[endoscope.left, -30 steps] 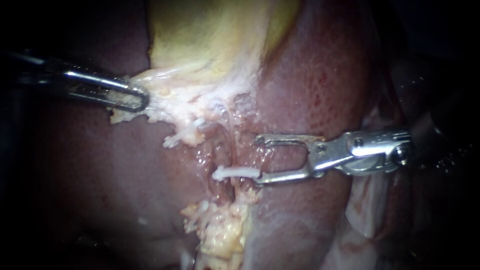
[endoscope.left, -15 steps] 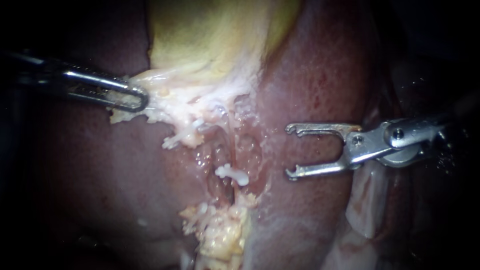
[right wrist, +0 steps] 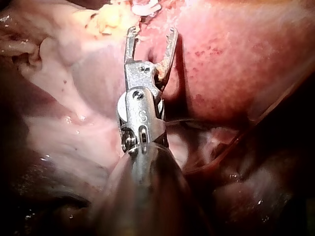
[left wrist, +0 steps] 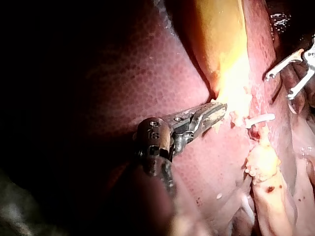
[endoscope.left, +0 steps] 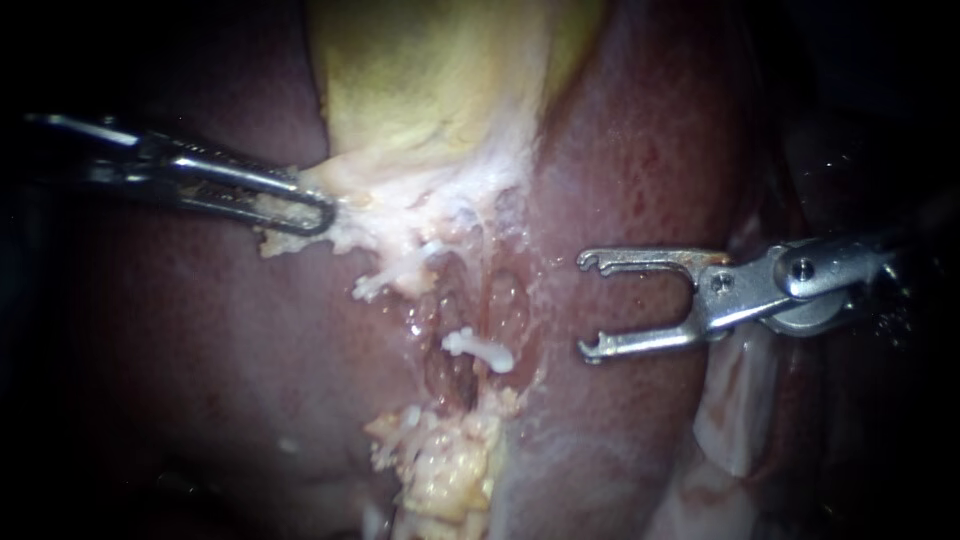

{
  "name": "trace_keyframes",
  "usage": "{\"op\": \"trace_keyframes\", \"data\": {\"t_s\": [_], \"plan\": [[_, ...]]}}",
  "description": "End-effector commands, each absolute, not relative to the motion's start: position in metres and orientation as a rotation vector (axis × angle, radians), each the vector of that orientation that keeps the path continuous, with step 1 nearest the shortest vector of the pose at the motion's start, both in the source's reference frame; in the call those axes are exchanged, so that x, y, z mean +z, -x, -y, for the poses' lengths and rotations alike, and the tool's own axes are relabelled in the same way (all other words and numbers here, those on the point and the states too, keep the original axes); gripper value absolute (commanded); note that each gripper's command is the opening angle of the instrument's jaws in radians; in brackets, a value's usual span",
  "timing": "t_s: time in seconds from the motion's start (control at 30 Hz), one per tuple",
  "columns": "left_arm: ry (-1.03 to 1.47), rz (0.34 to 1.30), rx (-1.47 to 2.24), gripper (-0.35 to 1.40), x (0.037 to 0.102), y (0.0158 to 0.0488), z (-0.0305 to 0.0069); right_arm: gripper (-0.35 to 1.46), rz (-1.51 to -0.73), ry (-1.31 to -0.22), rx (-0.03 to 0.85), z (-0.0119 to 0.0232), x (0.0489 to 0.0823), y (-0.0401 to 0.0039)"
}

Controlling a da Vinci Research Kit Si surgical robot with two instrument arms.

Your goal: Going back first clip right tube

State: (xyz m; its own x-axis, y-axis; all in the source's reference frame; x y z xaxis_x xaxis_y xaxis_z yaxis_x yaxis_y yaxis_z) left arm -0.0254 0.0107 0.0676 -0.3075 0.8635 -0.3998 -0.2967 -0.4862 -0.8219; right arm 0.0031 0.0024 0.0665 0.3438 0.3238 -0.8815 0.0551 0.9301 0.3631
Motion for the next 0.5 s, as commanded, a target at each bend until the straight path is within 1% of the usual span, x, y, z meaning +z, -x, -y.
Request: {"op": "trace_keyframes", "data": {"t_s": [0.03, 0.5], "plan": [[1.116, 0.822, 1.886, -0.35, 0.0677, 0.0255, -0.0106, 0.50, -1.215, -0.358, 0.180, -0.0024, 0.0665, -0.0032], [1.116, 0.821, 1.886, -0.35, 0.0678, 0.0258, -0.0106, 0.50, -1.214, -0.358, 0.180, -0.0024, 0.0665, -0.0032]]}}
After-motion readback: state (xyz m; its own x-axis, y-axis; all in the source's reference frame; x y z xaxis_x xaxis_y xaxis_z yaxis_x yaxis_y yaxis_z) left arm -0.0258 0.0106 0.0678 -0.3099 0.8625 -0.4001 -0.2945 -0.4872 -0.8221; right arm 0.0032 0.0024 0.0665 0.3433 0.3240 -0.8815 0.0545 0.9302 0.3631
